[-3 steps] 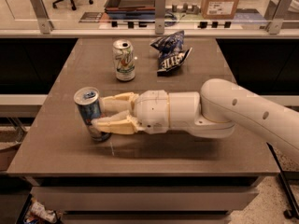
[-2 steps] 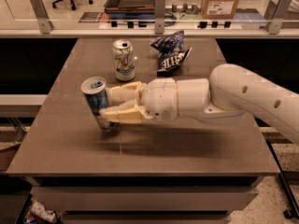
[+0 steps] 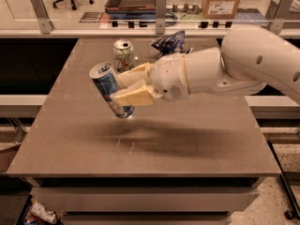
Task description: Knock redbull can over
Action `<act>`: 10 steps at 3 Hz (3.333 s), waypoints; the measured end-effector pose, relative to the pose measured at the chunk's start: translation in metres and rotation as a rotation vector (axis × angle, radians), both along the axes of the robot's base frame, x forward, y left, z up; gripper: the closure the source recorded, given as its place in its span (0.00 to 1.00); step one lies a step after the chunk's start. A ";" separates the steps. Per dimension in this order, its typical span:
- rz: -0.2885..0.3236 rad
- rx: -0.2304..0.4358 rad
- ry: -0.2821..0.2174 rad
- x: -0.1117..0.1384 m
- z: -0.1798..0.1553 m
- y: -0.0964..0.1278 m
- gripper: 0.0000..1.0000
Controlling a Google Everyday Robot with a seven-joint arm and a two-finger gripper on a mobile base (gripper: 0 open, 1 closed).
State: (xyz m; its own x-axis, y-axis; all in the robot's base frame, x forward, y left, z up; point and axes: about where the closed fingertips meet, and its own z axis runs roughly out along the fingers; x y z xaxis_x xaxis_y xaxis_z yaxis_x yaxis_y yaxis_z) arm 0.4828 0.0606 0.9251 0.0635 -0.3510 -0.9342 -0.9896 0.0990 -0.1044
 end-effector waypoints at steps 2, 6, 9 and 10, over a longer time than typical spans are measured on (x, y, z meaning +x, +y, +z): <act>-0.096 -0.279 0.062 0.004 -0.015 -0.004 1.00; -0.091 -0.811 0.145 -0.022 -0.078 0.040 0.81; -0.093 -0.811 0.138 -0.024 -0.075 0.040 0.12; -0.094 -0.810 0.135 -0.025 -0.074 0.040 0.00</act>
Offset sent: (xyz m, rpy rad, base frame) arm 0.0035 -0.0089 -0.0352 -0.4386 0.1198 -0.1455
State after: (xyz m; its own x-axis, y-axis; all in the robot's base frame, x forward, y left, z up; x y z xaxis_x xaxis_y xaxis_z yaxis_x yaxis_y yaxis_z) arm 0.4581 0.1007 0.8513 -0.0944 -0.9174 -0.3866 -0.9901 0.1270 -0.0596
